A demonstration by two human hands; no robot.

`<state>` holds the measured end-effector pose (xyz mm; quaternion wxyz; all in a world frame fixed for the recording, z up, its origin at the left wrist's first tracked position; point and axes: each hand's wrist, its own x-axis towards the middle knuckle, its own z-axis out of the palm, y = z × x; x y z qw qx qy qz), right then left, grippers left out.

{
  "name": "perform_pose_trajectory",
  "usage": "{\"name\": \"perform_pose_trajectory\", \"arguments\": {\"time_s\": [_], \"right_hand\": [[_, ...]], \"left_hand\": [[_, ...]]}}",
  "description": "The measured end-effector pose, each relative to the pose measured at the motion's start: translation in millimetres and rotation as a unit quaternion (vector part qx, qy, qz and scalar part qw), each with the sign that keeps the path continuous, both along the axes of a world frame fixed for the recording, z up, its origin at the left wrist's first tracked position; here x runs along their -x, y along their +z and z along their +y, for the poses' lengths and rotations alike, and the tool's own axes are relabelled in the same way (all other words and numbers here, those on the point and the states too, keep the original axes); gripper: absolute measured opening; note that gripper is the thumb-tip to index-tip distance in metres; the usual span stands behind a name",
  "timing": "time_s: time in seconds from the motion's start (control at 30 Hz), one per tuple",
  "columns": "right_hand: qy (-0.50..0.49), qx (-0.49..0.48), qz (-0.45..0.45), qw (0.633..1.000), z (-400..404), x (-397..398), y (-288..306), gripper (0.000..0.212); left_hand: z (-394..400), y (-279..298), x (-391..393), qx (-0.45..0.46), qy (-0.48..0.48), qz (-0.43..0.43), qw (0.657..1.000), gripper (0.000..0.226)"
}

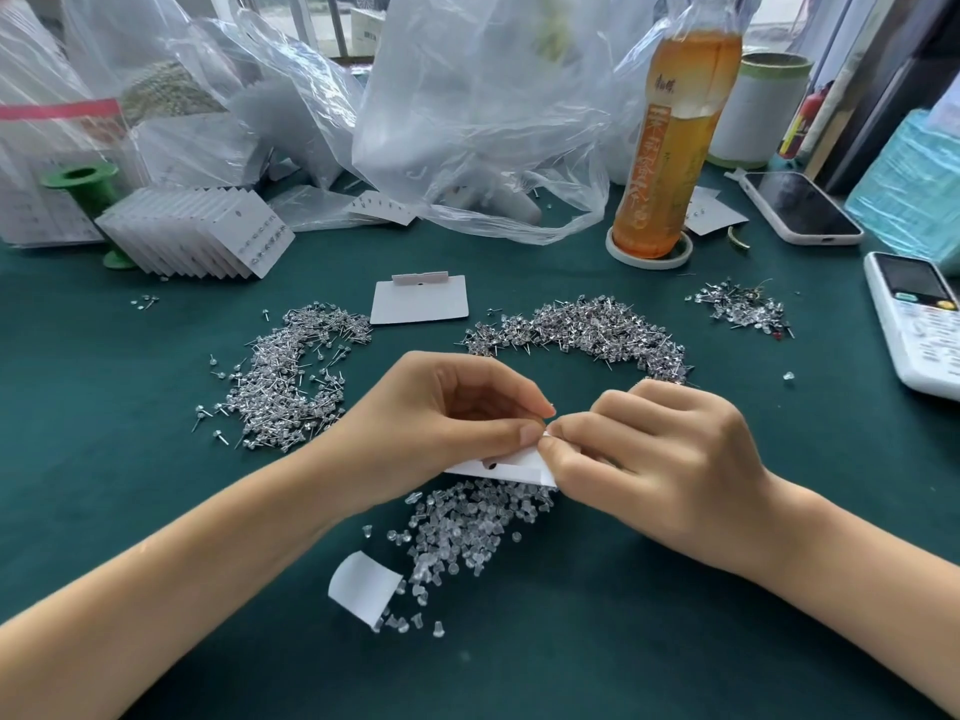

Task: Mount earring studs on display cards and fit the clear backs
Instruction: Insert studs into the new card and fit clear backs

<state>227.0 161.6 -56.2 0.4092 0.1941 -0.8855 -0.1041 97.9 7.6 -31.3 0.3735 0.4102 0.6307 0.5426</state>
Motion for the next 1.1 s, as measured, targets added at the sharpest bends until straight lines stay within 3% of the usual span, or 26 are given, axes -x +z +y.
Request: {"name": "perform_pose_trajectory", "arguments": {"time_s": [0.53, 0.6, 0.7, 0.8, 0.9, 0.97, 1.1], "right_hand": [[0.006, -0.031, 0.013, 0.999, -4, 0, 1, 0.018], [0.002, 0.008, 0.013, 1.000, -2, 2, 2, 0.022], [-0.011, 0.151, 0.005, 0.989, 1, 4, 2, 0.017], [-0.036, 0.359, -0.034, 0.932, 1, 2, 3, 0.017], [-0.011, 0.578, -0.124, 0.806, -1, -1, 9, 0.015], [0.027, 0.655, -0.179, 0.734, 0, 0, 12, 0.015], [0.022, 0.711, -0.231, 0.664, 3, 3, 15, 0.024]], "left_hand": [[0, 9, 9, 0.070, -0.064, 0.013, 0.995, 0.018], [-1, 8, 7, 0.042, -0.039, 0.015, 0.998, 0.020], [1, 7, 8, -0.018, 0.052, 0.024, 0.998, 0.021], [0, 6, 13, -0.031, 0.080, 0.030, 0.996, 0.030], [-1, 4, 12, -0.025, 0.055, 0.010, 0.998, 0.027], [0, 2, 9, -0.025, 0.044, -0.014, 0.999, 0.026], [0, -2, 7, -0.006, 0.058, -0.097, 0.994, 0.030]]}}
